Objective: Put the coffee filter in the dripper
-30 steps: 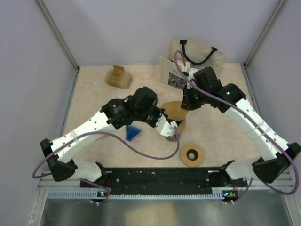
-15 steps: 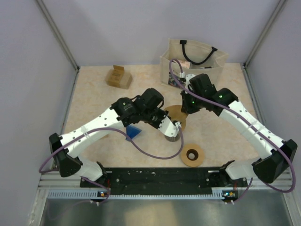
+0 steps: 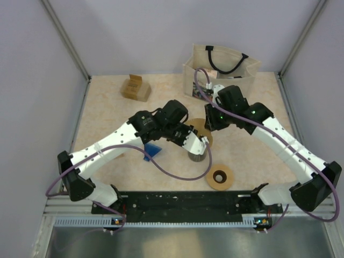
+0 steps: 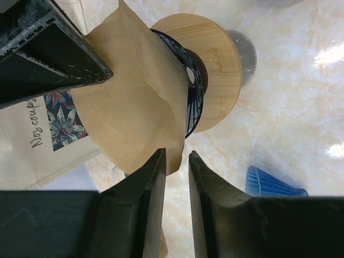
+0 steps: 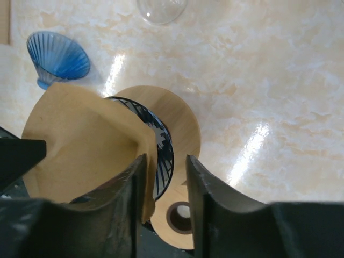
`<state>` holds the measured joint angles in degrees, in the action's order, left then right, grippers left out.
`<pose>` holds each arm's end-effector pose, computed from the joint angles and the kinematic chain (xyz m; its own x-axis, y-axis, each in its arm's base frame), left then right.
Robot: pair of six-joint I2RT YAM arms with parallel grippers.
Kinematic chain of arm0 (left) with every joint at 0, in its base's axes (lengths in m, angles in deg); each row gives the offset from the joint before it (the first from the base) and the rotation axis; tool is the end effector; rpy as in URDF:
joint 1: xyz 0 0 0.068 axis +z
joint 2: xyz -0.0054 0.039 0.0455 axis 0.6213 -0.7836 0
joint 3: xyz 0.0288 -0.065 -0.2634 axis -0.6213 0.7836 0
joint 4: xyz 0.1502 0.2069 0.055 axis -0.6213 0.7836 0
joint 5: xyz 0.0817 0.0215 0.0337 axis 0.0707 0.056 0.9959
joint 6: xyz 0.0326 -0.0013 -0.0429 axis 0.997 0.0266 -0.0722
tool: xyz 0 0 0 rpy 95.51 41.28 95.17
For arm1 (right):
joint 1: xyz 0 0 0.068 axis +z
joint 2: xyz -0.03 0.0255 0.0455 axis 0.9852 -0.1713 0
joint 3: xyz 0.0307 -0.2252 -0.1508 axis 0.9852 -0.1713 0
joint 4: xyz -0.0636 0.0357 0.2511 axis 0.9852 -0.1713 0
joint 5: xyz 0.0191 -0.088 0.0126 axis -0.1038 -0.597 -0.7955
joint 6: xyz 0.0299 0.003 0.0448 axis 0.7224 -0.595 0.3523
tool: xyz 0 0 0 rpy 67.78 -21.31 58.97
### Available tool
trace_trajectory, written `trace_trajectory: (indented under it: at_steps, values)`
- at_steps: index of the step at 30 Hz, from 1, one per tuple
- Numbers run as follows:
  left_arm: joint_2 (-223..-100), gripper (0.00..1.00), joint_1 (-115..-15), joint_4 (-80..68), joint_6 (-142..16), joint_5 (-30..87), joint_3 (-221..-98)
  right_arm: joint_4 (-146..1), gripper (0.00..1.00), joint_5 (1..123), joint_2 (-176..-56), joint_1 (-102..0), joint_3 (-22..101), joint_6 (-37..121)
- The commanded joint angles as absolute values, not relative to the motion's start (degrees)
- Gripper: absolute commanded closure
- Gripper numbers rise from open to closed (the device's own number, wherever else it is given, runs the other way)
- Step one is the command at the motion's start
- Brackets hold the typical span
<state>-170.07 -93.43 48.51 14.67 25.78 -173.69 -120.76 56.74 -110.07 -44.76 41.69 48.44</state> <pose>0.1689 -0.2533 0.3630 0.6249 0.6756 -0.3913 0.7533 -0.3900 0.5295 0.2198 0.1578 0.3593 -0.7115 -0.2279 -0.6647 -0.4516 0.8730 0.1841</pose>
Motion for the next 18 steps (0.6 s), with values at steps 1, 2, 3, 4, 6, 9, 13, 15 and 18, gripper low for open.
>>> trace_trajectory:
  at_steps: [1, 2, 3, 4, 6, 9, 13, 15, 18]
  values:
    - [-167.3, 0.66, -93.3, 46.1, 13.3, 22.5, -175.4, -118.6, 0.58, 57.9, -107.2, -45.2, 43.6, 48.4]
    - [-167.2, 0.56, -93.3, 45.8, 12.6, 22.4, -175.2, -118.5, 0.52, 58.1, -107.0, -45.3, 43.8, 48.4]
    - [-166.7, 0.33, -93.3, 45.7, 12.4, 22.3, -175.2, -118.6, 0.48, 58.0, -106.9, -45.2, 44.0, 48.6]
    - [-166.5, 0.17, -93.3, 45.5, 11.9, 22.2, -175.1, -118.6, 0.44, 58.0, -106.8, -45.3, 44.3, 48.6]
    - [-165.5, 0.01, -93.3, 44.8, 10.9, 21.8, -175.2, -118.6, 0.41, 58.0, -106.5, -45.2, 44.8, 48.6]
    - [-163.5, 0.01, -93.3, 43.2, 9.7, 21.0, -174.8, -118.6, 0.38, 57.6, -105.9, -45.2, 45.8, 48.6]
    - [-159.8, 0.01, -93.3, 39.4, 8.2, 19.7, -172.6, -118.6, 0.34, 56.3, -105.2, -45.3, 46.2, 49.1]
    - [-158.4, 0.01, -93.3, 35.7, 4.5, 20.6, -171.4, -118.6, 0.34, 55.6, -104.9, -45.2, 46.0, 49.5]
    - [-155.9, 0.01, -92.6, 26.3, -8.2, 26.2, -169.7, -118.2, 0.35, 56.9, -104.2, -45.2, 46.0, 49.2]
